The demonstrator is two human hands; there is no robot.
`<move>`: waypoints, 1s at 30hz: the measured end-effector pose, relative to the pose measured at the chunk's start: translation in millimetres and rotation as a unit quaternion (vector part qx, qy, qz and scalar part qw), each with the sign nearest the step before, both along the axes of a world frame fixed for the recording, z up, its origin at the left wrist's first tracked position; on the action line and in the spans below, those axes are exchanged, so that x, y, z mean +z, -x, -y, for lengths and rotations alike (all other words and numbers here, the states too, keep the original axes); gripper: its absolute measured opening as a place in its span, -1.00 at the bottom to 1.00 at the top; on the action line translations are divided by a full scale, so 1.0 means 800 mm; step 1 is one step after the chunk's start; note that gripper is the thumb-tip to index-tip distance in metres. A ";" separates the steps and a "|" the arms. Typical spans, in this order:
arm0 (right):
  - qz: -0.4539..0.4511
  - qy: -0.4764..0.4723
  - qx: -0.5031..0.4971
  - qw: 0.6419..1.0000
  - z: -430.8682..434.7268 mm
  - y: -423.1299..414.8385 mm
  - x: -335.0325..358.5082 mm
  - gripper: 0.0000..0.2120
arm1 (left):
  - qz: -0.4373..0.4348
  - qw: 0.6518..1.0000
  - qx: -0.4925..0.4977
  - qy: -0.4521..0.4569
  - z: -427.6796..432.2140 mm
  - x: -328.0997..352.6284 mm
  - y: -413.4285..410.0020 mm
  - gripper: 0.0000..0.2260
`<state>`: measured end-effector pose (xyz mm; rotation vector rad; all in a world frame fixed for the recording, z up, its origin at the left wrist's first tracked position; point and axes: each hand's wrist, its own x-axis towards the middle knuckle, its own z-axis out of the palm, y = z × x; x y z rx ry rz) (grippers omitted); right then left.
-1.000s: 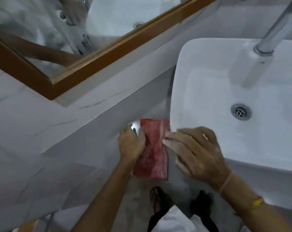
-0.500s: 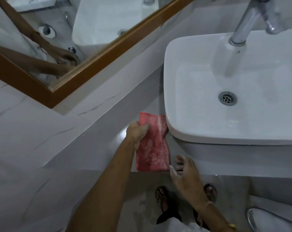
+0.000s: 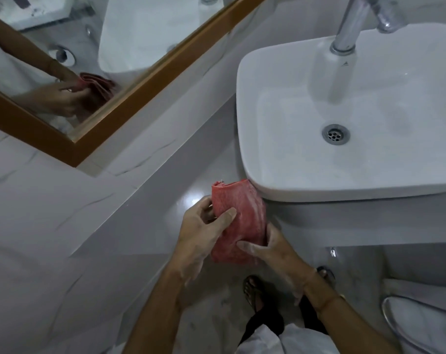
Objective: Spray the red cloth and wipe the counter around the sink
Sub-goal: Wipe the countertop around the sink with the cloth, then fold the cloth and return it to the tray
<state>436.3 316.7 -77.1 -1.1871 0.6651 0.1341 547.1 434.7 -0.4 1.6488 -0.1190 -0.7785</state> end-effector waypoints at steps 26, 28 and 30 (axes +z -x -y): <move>0.072 -0.048 -0.531 0.843 0.097 0.471 0.089 -0.42 | -0.035 0.858 -0.511 0.040 0.345 0.105 0.366 -0.84; 0.084 -0.046 -0.583 0.807 0.104 0.506 0.093 -0.42 | -0.022 0.832 -0.552 0.042 0.375 0.115 0.421 -0.84; 0.093 -0.035 -0.635 0.766 0.116 0.549 0.103 -0.48 | -0.016 0.805 -0.590 0.055 0.410 0.125 0.481 -0.85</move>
